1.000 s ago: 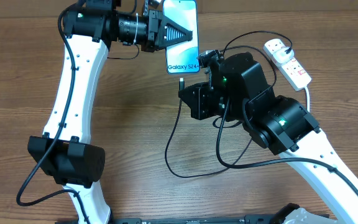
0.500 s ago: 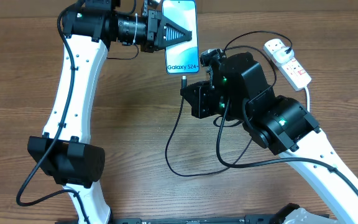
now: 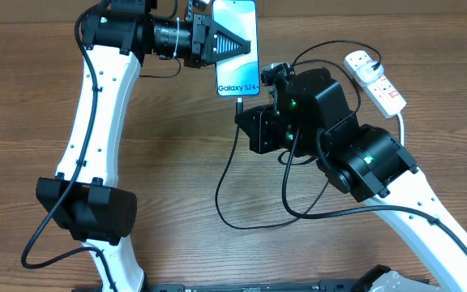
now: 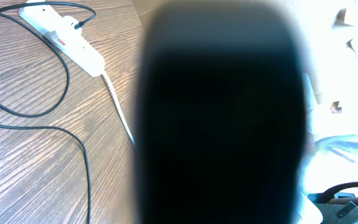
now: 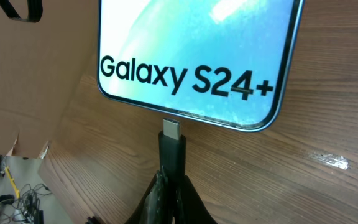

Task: Plug charger to phone and switch on socket
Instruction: 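Push the USB-C plug up into the phone's bottom port with the right gripper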

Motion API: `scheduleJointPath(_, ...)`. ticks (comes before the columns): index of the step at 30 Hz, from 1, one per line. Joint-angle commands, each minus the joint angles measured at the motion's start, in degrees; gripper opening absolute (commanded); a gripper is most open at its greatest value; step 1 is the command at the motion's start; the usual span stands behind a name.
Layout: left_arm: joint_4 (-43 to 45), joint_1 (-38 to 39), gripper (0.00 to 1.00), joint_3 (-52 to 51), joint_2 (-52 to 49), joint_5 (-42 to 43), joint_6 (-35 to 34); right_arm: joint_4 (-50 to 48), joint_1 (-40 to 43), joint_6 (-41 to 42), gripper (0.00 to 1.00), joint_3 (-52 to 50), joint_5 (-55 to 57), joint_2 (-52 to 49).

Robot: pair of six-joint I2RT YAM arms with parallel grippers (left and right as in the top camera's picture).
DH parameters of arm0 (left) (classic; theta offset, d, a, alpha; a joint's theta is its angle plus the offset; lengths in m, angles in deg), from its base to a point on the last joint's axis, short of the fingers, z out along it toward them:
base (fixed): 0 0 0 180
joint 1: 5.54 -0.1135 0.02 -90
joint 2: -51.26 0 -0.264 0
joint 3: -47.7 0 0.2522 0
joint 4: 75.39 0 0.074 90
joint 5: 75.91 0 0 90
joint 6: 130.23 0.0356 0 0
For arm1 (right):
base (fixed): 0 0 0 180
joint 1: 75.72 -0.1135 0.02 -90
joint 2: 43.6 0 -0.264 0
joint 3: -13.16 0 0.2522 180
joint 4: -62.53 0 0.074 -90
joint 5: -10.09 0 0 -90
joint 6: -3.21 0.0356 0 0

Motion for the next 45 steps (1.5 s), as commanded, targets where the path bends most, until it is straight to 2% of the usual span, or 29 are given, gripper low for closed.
scheduleJointPath(1,0.0,-0.2,0.04,0.5,0.8,3.1,1.5,-0.7,0.0,-0.2,0.04,1.7,0.2,0.5)
scheduleJointPath(45,-0.6,-0.2,0.04,0.5,0.8,4.5,4.7,-2.0,0.0,0.0,0.04,1.7,0.2,0.5)
